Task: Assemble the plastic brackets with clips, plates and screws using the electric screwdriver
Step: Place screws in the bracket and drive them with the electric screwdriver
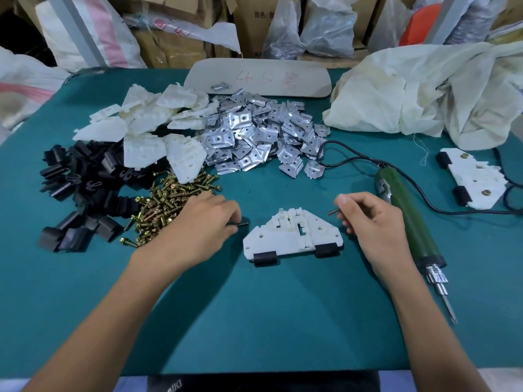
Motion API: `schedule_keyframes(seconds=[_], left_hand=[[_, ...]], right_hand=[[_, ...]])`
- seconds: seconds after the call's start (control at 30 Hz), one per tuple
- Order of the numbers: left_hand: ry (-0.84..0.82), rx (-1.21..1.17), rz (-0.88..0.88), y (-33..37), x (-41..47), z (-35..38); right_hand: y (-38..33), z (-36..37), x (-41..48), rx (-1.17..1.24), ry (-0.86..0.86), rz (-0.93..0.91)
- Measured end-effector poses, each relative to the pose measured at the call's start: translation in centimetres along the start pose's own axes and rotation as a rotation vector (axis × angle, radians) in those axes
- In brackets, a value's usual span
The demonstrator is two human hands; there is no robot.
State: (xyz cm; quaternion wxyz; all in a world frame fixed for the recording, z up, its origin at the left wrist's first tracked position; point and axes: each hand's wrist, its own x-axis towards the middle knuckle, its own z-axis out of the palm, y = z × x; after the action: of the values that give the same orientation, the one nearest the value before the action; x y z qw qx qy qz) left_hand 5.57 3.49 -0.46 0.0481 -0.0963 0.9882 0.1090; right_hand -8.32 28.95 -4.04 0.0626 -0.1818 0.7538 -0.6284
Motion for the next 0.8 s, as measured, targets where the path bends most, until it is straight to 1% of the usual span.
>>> schedule_keyframes(seconds=[0.1, 0.2, 0.3, 0.37, 0.57, 0.63, 0.7, 0.8], left_hand=[[-0.003, -0.139, -0.026, 0.1, -0.5, -0.2], [0.058, -0.282, 0.008, 0.5, -1.3, -0.9], [0.089, -0.399, 0.061, 1.2, -1.6, -1.2], [0.094, -0.420, 0.076, 1.6, -1.6, -1.2], [0.079, -0.388, 0.118, 2.1, -1.2, -0.7], [0.058, -0.360, 0.126, 2.4, -1.2, -0.4], [0.047, -0.335, 0.136, 2.6, -1.2, 0.0], [0.039, -0.352, 0.161, 2.5, -1.3, 0.5]], right_hand=[[-0.1, -0.1, -0.7, -0.090, -0.074, -0.060], [-0.2, 0.2, -1.0, -0.264, -0.139, -0.130], [-0.5, 0.4, -1.0, -0.469, -0.146, -0.237], [-0.6, 0.3, -0.9, -0.547, -0.139, -0.293], [-0.6, 0.6, -1.2, -0.626, -0.182, -0.327], [-0.5, 0.8, -1.6, -0.607, -0.199, -0.310], [-0.2, 0.6, -1.7, -0.564, -0.174, -0.305], [0.4, 0.2, -2.0, -0.502, -0.161, -0.266]])
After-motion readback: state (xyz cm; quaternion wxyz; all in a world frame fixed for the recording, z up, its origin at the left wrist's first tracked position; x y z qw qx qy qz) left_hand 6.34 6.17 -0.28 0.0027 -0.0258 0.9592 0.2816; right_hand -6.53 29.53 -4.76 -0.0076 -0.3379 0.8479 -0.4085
